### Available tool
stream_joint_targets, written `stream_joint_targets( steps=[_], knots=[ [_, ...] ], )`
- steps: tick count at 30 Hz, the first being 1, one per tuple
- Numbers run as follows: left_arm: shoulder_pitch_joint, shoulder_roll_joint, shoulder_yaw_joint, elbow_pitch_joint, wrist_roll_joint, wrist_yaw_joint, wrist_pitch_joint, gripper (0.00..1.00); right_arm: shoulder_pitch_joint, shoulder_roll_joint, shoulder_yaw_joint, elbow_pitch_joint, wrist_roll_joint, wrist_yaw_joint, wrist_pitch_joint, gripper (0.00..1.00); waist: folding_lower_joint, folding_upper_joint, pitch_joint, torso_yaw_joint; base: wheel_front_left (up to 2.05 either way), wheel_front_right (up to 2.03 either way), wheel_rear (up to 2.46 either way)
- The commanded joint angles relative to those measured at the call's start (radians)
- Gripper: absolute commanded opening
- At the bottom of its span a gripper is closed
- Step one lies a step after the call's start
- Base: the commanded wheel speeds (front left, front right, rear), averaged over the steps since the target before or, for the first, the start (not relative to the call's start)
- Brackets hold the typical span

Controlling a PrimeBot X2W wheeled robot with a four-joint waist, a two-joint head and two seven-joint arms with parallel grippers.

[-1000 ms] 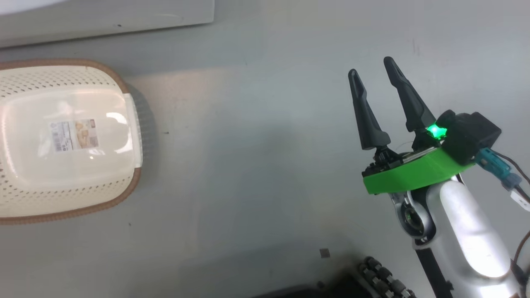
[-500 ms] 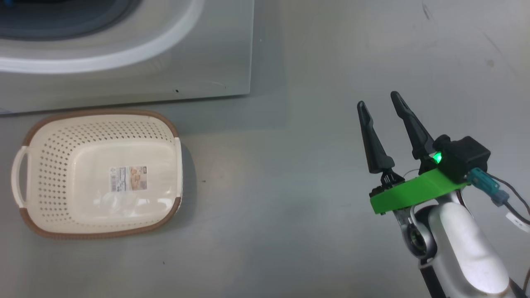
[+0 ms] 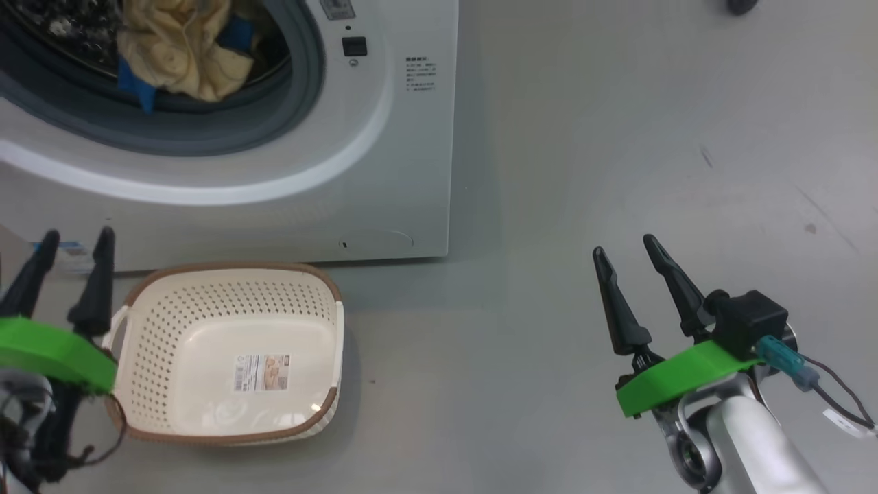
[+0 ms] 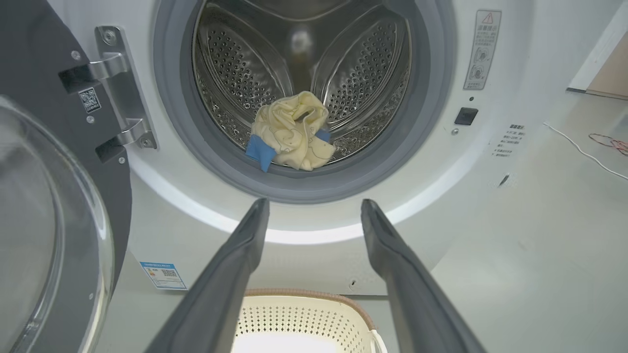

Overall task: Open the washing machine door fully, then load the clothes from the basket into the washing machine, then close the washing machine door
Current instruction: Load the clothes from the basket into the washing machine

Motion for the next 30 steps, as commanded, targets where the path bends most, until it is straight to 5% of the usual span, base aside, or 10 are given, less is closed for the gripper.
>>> stream_joint_targets(
  steps=[1, 17, 30],
  knots=[
    [0.031, 0.023, 0.101, -0.055, 0.036, 0.015, -0.010, 1.00, -0.003, 0.001, 0.016, -0.022, -0.006, 0.000, -0.007, 1.00, 0.0002, -0.0001, -0.052, 0.019, 0.00, 0.00, 0.00],
    [0.406, -0.169, 0.304, -0.273, 0.259, 0.078, -0.010, 1.00, 0.034, 0.001, 0.057, 0.025, 0.018, 0.000, -0.007, 1.00, 0.0002, -0.0001, -0.171, 0.009, 0.00, 0.00, 0.00],
    [0.516, -0.253, 0.370, -0.323, 0.347, 0.088, -0.010, 1.00, 0.041, 0.001, 0.064, 0.029, 0.032, 0.000, -0.007, 1.00, 0.0002, -0.0001, -0.182, -0.014, 0.00, 0.00, 0.00]
  ],
)
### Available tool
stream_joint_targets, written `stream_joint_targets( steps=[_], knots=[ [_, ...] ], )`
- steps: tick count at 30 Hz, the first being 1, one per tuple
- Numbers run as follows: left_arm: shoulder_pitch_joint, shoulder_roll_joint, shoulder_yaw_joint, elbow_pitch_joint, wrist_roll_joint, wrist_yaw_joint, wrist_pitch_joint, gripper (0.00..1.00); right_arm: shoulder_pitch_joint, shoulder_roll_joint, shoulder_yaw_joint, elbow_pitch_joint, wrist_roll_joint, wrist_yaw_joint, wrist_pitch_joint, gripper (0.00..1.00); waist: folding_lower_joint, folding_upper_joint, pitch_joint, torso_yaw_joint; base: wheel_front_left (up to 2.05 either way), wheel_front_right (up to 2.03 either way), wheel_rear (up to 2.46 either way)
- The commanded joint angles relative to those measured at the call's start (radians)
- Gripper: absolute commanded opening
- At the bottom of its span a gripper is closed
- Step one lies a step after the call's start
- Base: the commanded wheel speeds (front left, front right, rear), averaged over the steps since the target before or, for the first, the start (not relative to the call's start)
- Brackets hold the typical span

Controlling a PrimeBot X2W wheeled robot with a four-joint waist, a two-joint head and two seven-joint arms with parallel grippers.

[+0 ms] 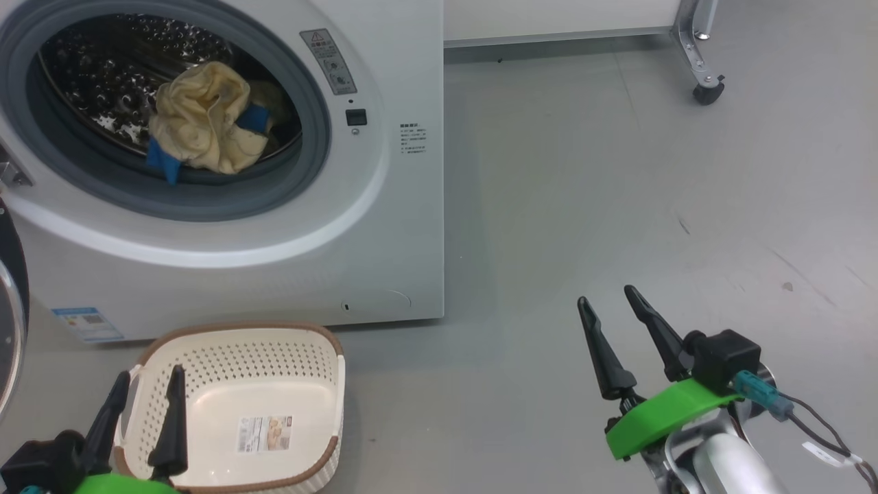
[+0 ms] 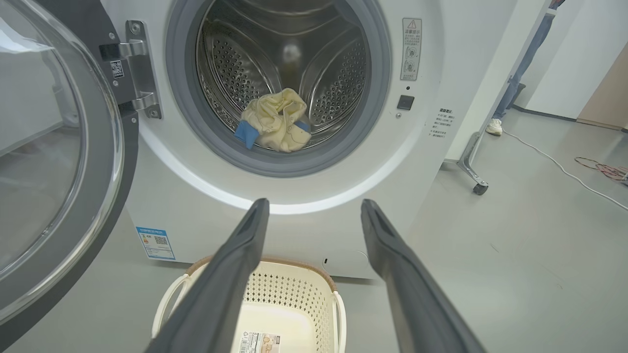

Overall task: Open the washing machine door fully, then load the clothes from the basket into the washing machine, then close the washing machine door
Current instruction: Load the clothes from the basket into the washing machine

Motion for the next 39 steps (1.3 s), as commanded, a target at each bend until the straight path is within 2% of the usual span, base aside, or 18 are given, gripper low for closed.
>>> stream_joint_targets(
  steps=[1, 20, 39],
  knots=[
    [-0.033, 0.017, 0.057, -0.026, 0.014, 0.000, -0.010, 1.00, -0.031, 0.001, 0.019, -0.029, 0.004, 0.000, -0.007, 1.00, 0.0001, -0.0001, 0.001, -0.003, 0.00, 0.00, 0.00],
    [-0.036, -0.043, 0.091, 0.006, 0.066, -0.047, -0.010, 1.00, -0.034, 0.001, 0.021, -0.020, 0.000, 0.000, -0.007, 1.00, 0.0001, -0.0001, 0.004, -0.005, 0.00, 0.00, 0.00],
    [-0.049, -0.051, 0.096, 0.011, 0.090, -0.074, -0.010, 1.00, -0.037, 0.001, 0.039, -0.021, -0.010, 0.000, -0.007, 1.00, 0.0001, -0.0001, 0.047, -0.020, 0.00, 0.00, 0.00]
  ],
)
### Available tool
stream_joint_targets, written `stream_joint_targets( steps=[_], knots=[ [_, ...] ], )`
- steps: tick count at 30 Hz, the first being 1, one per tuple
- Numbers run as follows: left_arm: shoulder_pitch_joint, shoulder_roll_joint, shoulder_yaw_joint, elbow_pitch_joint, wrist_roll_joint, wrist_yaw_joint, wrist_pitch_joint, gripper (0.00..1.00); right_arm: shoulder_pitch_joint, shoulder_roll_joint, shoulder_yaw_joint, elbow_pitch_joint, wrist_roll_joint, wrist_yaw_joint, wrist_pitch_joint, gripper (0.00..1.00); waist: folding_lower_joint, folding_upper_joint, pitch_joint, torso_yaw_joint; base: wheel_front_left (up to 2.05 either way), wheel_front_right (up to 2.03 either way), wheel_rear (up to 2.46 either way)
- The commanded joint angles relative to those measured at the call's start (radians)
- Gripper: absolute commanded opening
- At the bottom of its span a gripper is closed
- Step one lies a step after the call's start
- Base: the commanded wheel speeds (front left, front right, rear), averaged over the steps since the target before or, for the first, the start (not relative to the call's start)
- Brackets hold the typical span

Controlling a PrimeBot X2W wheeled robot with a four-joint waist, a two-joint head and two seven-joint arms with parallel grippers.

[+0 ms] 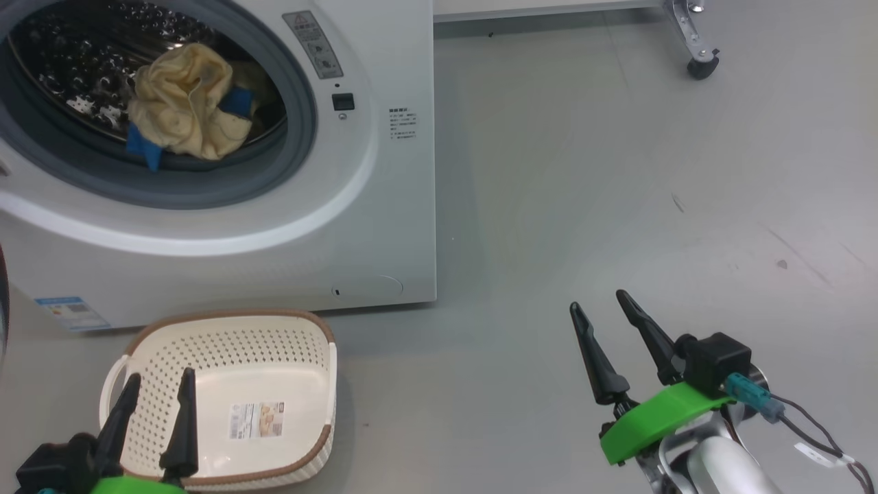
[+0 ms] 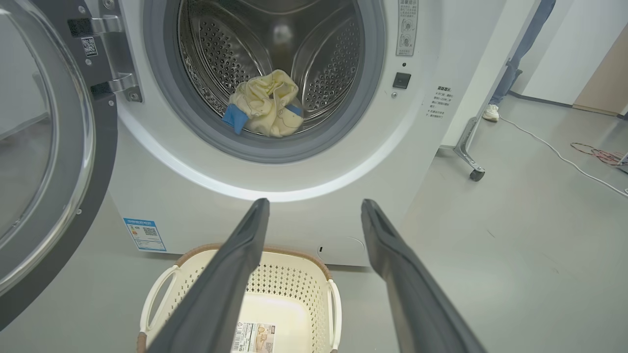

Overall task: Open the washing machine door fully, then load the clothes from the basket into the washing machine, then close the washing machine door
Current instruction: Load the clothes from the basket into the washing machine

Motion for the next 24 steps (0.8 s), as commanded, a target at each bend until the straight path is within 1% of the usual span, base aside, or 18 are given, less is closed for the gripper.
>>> stream_joint_targets(
  steps=[1, 3, 6, 12, 19, 24],
  knots=[
    [-0.058, 0.022, 0.049, -0.024, 0.005, -0.006, -0.010, 1.00, -0.039, 0.001, 0.021, -0.031, -0.010, 0.000, -0.007, 1.00, 0.0000, 0.0000, 0.018, -0.005, 0.00, 0.00, 0.00],
    [-0.072, 0.027, 0.051, -0.023, 0.002, -0.013, -0.010, 1.00, -0.044, 0.001, 0.021, -0.035, -0.013, 0.000, -0.007, 1.00, 0.0000, 0.0000, 0.042, -0.007, 0.00, 0.00, 0.00],
    [-0.109, 0.030, 0.050, -0.016, -0.020, -0.037, 0.000, 1.00, -0.052, 0.001, 0.016, -0.048, -0.017, 0.000, -0.007, 1.00, 0.0000, 0.0000, 0.087, -0.008, 0.00, 0.00, 0.00],
    [-0.230, 0.067, 0.055, 0.023, -0.039, -0.070, 0.021, 1.00, -0.079, 0.001, 0.005, -0.084, -0.021, 0.000, -0.007, 1.00, 0.0000, 0.0000, 0.208, -0.014, 0.00, 0.00, 0.00],
    [-0.434, 0.141, 0.069, 0.086, -0.073, -0.102, 0.057, 1.00, -0.120, 0.001, -0.006, -0.135, -0.027, 0.000, -0.007, 1.00, 0.0000, 0.0000, 0.364, -0.032, 0.00, 0.00, 0.00],
    [-0.607, 0.200, 0.063, 0.146, -0.109, -0.115, 0.097, 1.00, -0.147, 0.001, -0.009, -0.165, -0.027, 0.000, -0.007, 1.00, 0.0000, 0.0000, 0.460, -0.046, 0.00, 0.00, 0.00]
  ],
)
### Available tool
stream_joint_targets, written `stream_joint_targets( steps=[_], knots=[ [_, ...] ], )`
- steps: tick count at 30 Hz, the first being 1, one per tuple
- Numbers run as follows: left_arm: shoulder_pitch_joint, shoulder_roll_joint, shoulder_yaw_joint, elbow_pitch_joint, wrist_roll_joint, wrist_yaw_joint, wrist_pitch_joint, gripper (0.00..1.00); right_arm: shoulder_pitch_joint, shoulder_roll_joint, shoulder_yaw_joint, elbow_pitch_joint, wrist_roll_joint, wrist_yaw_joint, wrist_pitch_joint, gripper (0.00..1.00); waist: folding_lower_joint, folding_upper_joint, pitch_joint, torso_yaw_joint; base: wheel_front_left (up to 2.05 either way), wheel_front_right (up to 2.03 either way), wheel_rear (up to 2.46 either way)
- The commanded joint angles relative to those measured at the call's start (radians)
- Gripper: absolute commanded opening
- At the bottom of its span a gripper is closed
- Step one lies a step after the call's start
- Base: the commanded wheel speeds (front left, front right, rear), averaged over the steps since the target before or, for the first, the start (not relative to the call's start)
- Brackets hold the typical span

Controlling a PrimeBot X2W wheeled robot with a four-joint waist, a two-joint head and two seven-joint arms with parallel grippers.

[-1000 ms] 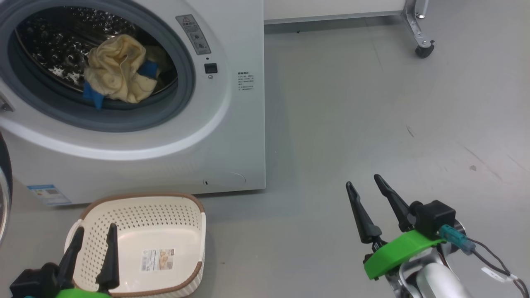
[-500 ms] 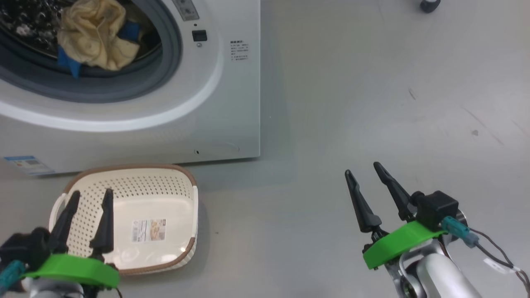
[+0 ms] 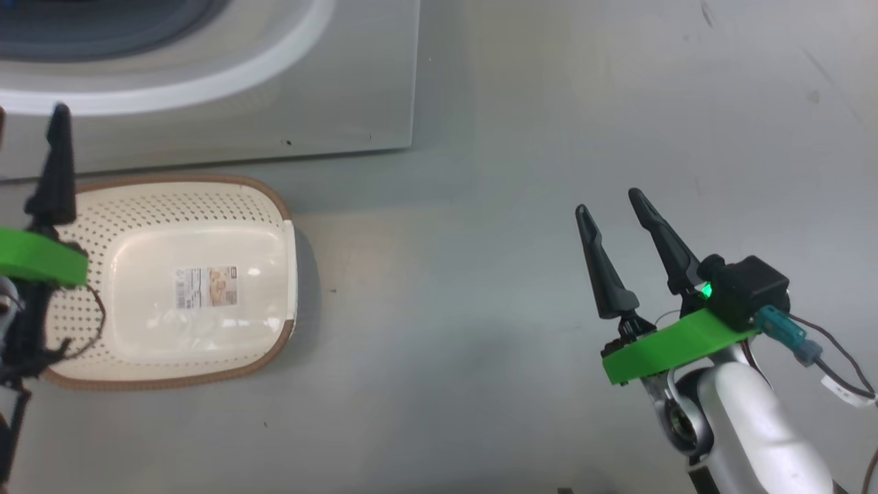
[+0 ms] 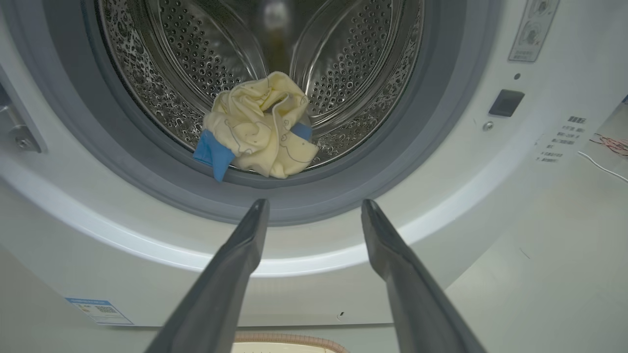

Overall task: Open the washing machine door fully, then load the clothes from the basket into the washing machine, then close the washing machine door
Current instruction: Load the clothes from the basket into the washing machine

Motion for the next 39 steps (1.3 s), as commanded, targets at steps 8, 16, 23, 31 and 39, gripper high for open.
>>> stream_joint_targets(
  steps=[8, 16, 23, 31, 39],
  knots=[
    [-0.272, 0.136, -0.010, 0.088, -0.024, -0.007, 0.053, 1.00, -0.056, 0.001, 0.022, -0.069, 0.017, 0.000, -0.007, 1.00, -0.0004, 0.0000, 0.165, -0.049, 0.00, 0.00, 0.00],
    [-0.537, 0.196, -0.116, 0.251, -0.016, -0.007, 0.086, 1.00, -0.084, 0.001, 0.030, -0.098, 0.037, 0.000, -0.007, 1.00, -0.0004, 0.0000, 0.252, -0.083, 0.00, 0.00, 0.00],
    [-0.706, 0.211, -0.166, 0.415, 0.049, -0.007, 0.062, 1.00, -0.091, 0.001, 0.042, -0.113, 0.051, 0.000, -0.007, 1.00, -0.0004, 0.0000, 0.296, -0.103, 0.00, 0.00, 0.00],
    [-0.840, 0.207, -0.214, 0.574, 0.106, -0.007, 0.033, 1.00, -0.092, 0.001, 0.054, -0.124, 0.065, 0.000, -0.007, 1.00, -0.0004, 0.0000, 0.323, -0.124, 0.00, 0.00, 0.00],
    [-0.947, 0.186, -0.272, 0.677, 0.135, -0.007, 0.028, 1.00, -0.093, 0.001, 0.071, -0.133, 0.076, 0.000, -0.007, 1.00, -0.0004, 0.0000, 0.340, -0.145, 0.00, 0.00, 0.00]
  ],
)
